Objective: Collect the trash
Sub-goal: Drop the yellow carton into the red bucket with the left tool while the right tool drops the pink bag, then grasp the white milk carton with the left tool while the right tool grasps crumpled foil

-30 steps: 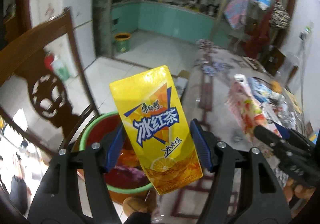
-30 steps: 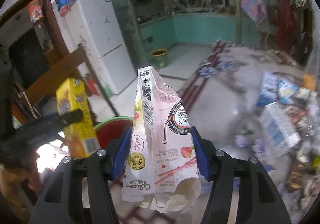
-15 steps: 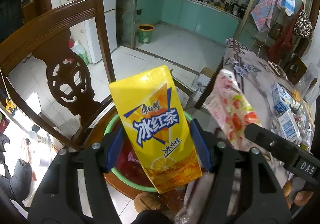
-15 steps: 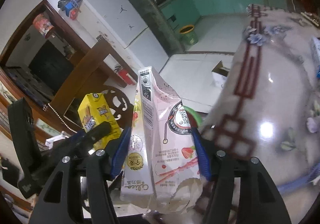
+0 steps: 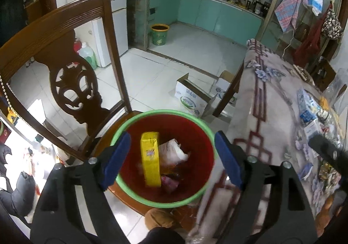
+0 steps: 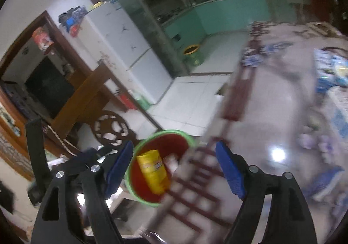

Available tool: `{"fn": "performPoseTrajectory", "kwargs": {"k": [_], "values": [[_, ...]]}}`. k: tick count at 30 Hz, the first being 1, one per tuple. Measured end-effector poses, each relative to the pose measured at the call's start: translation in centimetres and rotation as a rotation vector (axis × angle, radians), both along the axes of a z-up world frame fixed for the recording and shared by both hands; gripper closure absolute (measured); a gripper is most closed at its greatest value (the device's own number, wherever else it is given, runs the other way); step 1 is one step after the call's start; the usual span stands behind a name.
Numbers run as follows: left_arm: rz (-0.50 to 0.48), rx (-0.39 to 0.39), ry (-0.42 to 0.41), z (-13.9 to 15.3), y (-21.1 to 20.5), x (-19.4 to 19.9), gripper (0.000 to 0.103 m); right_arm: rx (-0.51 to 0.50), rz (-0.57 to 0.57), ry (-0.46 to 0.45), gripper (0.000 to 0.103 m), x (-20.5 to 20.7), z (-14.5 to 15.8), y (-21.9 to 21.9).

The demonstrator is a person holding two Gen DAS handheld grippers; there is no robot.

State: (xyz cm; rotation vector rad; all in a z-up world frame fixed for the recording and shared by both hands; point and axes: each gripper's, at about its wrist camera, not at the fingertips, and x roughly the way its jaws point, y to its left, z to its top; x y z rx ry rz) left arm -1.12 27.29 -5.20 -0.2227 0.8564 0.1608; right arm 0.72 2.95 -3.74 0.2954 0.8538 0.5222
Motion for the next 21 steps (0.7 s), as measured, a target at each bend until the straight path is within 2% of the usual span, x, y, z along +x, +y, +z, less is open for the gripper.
{"fn": "performPoseTrajectory", "kwargs": {"k": [5, 13, 17, 21], "values": [[-0.035, -0.087, -0.035, 0.7, -2.0, 0.3, 0.018, -0.126, -0.074, -0.006, 0.022, -3.4, -0.6, -6.1], [-0.190, -0.122, -0.062, 2.5, -10.1, 0.9, 0.018, -0.266, -0.189, 0.040, 0.022, -8.2, -3.3, -14.9], [-0.261, -0.138, -0.070, 2.9, -14.0, 1.3, 0.018, -0.294, -0.289, 0.016, 0.022, -8.5, -2.2, -19.7], [-0.320, -0.175, -0.044, 2.3, -17.6, 2.0, 0.018, -0.346, -0.396, -0.018, 0.022, -6.2, -0.1, -25.5]]}}
